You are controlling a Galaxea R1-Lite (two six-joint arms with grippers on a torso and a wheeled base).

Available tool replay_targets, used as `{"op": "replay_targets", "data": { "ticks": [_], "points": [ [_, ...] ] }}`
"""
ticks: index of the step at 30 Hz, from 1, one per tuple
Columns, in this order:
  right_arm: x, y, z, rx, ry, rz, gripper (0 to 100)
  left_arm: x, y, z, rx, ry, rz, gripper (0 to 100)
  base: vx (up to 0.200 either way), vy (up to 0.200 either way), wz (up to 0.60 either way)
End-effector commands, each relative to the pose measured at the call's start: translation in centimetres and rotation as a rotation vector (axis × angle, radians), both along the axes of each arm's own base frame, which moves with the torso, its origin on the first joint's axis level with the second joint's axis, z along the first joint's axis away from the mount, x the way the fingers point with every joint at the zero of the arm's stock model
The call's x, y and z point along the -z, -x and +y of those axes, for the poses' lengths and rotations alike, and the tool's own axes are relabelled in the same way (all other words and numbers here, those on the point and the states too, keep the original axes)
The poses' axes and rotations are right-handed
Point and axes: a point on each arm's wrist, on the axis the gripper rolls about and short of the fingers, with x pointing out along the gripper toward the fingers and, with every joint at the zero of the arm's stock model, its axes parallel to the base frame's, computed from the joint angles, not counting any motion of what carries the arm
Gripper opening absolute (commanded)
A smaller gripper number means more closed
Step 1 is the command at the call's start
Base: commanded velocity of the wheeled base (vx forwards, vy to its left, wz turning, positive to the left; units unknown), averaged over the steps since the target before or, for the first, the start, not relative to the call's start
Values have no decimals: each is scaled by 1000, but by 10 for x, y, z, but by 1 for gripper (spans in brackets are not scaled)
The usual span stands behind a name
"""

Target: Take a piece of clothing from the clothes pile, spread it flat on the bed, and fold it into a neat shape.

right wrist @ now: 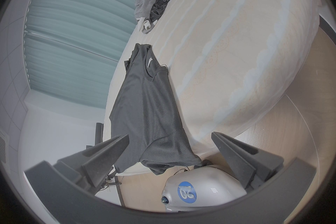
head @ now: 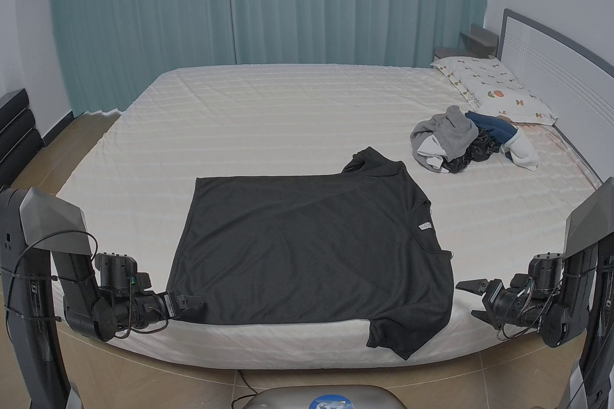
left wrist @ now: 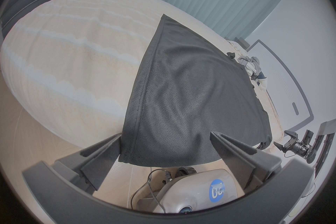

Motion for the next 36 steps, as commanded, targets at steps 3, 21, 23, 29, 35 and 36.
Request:
{"op": "replay_targets", "data": {
  "ticks": [3, 21, 23, 29, 35, 36],
  "points": [
    [-1, -1, 1, -4, 0, -10, 100, 1, -1, -1, -5, -7, 2, 100, 0, 0, 0],
    [-11, 1, -2, -24, 72, -74, 100, 1, 9, 5, -38, -1, 32, 0, 0, 0, 0],
    [-11, 1, -3, -25, 100, -81, 100, 1, 8, 5, -43, 7, 29, 0, 0, 0, 0],
    [-1, -1, 3, -48, 122, -61, 100, -4, 5, 5, -117, 93, 14, 0, 0, 0, 0],
    [3, -10, 20, -104, 128, -83, 100, -9, 2, 6, -190, 182, -15, 0, 0, 0, 0],
    [3, -14, 21, -97, 136, -97, 100, -10, 2, 6, -200, 194, -16, 0, 0, 0, 0]
  ]
}}
